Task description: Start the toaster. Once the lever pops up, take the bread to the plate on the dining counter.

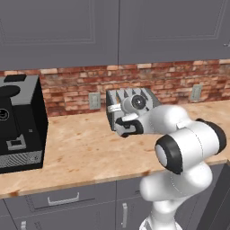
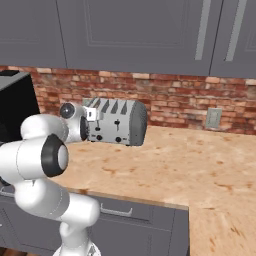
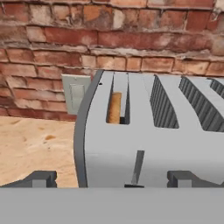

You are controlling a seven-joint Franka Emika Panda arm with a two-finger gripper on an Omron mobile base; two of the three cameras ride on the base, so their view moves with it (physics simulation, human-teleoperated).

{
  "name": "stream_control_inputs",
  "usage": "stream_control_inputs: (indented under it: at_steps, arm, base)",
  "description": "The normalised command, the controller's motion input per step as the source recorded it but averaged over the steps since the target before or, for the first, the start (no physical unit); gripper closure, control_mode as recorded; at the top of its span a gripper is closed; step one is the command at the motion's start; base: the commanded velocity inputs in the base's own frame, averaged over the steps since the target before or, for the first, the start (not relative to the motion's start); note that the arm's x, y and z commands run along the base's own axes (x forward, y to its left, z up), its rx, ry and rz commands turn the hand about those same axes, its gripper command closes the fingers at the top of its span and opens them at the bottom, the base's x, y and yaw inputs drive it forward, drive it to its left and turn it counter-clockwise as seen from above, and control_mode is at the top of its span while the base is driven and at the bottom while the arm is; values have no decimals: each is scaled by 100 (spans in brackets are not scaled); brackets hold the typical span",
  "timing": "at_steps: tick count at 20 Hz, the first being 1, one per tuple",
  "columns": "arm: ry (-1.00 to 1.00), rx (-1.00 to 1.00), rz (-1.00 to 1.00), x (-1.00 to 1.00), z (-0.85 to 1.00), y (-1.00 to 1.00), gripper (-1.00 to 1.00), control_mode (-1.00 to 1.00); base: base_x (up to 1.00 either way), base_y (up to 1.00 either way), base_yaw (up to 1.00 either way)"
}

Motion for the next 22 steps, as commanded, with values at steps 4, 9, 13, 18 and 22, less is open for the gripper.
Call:
stream_control_inputs:
  at_steps: [4,9,13,18,22]
  arm:
    - [-3,0,-3,3,24,17,-100,-100]
    - [0,0,-7,3,24,19,-100,-100]
    - [0,0,-2,18,16,2,-100,-100]
    - [0,0,1,16,3,0,-100,-100]
    - [0,0,7,8,0,-10,-100,-100]
  base:
    - [0,0,0]
    - [0,0,0]
    - [0,0,0]
    - [0,0,0]
    - [0,0,0]
